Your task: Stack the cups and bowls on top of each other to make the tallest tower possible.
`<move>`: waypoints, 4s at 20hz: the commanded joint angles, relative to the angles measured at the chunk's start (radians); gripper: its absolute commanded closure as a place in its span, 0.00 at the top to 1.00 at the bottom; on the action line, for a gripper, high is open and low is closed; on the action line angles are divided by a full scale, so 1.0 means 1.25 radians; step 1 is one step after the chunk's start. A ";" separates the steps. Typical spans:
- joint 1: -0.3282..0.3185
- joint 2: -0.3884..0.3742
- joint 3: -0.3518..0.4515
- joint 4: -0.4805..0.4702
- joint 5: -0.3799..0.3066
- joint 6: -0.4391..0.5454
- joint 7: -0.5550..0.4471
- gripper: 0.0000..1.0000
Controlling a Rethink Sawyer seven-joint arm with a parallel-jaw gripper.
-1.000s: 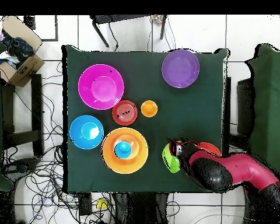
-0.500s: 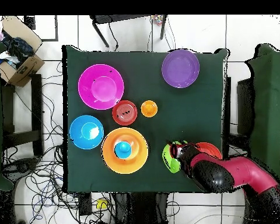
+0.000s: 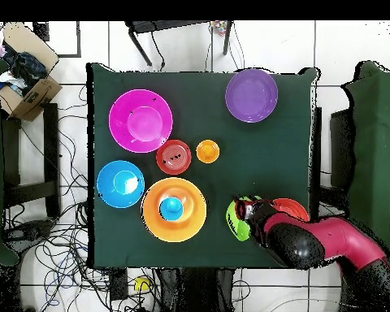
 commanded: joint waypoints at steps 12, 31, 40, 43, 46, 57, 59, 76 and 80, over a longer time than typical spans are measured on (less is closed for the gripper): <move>0.112 0.092 -0.151 -0.011 -0.124 -0.057 -0.022 1.00; 0.062 -0.059 -0.040 0.027 -0.008 0.039 -0.112 1.00; 0.053 -0.061 -0.037 0.038 0.000 0.035 -0.103 1.00; 0.075 -0.053 -0.063 0.044 -0.021 0.009 -0.071 1.00; 0.086 -0.058 -0.077 0.060 -0.033 -0.019 -0.038 1.00; 0.202 -0.068 -0.182 0.041 -0.142 -0.110 0.012 1.00; 0.222 -0.073 -0.195 0.020 -0.190 -0.097 -0.026 1.00; 0.265 -0.216 -0.131 -0.036 -0.197 0.039 -0.173 1.00; 0.306 -0.113 -0.163 -0.096 -0.239 0.027 -0.135 1.00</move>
